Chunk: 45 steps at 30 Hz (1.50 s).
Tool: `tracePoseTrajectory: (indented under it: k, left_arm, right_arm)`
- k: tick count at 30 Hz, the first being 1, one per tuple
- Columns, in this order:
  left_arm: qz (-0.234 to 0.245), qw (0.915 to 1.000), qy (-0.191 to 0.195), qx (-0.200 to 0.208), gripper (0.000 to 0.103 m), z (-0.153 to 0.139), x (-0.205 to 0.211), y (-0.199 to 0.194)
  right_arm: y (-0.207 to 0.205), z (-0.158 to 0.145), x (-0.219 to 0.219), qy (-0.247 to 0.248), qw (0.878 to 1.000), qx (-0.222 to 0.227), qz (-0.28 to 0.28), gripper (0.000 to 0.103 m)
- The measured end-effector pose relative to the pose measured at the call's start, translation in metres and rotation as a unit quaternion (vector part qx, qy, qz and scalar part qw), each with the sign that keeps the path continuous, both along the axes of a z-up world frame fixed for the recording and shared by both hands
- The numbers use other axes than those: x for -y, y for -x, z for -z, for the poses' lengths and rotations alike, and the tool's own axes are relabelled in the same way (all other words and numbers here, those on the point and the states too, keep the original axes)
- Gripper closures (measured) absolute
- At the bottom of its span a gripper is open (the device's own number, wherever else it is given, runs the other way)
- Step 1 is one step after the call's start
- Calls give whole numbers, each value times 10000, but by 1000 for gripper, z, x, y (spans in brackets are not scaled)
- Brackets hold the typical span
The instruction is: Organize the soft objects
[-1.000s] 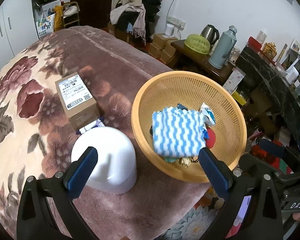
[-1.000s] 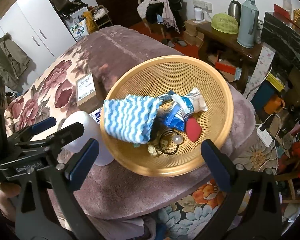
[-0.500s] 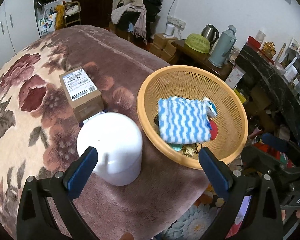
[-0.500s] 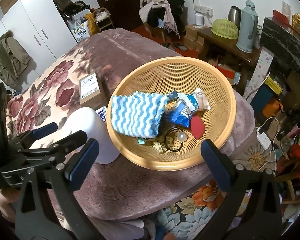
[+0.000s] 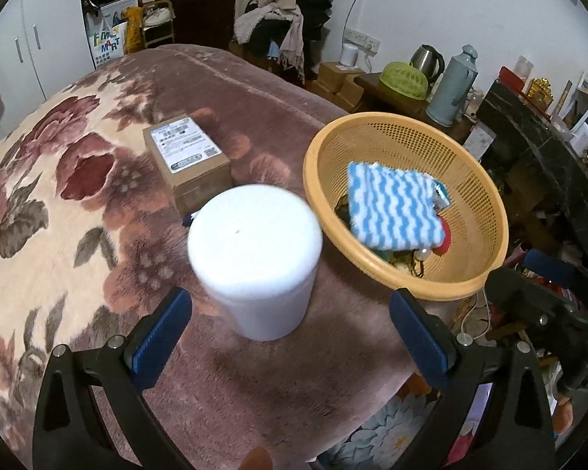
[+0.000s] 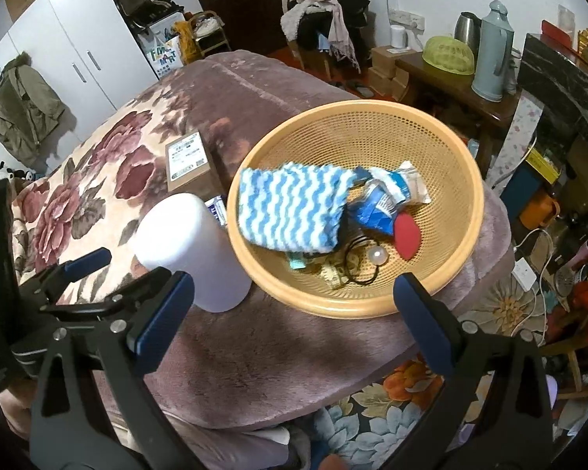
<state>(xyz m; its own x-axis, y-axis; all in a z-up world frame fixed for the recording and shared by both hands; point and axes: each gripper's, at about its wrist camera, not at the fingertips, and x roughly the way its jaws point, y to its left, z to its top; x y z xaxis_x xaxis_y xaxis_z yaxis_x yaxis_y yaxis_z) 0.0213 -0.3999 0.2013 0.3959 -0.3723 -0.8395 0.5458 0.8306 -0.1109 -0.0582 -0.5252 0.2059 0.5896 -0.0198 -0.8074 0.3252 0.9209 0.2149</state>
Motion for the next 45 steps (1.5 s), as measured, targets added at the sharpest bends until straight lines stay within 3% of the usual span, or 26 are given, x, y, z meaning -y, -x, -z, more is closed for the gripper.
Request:
tracePoseTrajectory:
  k: [23,36,45]
  left_arm:
    - [-330,9994,50,-103,2,30,-65,3]
    - [-487,9987,-138,-100,2,46,-93,5]
    - [-889,9959,-155,-115,2,63,-129,6]
  right_arm:
    - [4,20,-58,71,9999,31,-107,1]
    - [-2,31,-90,163,9997,-69,-156,1]
    - [-10,45,-118,210,9992,-198,-259,1]
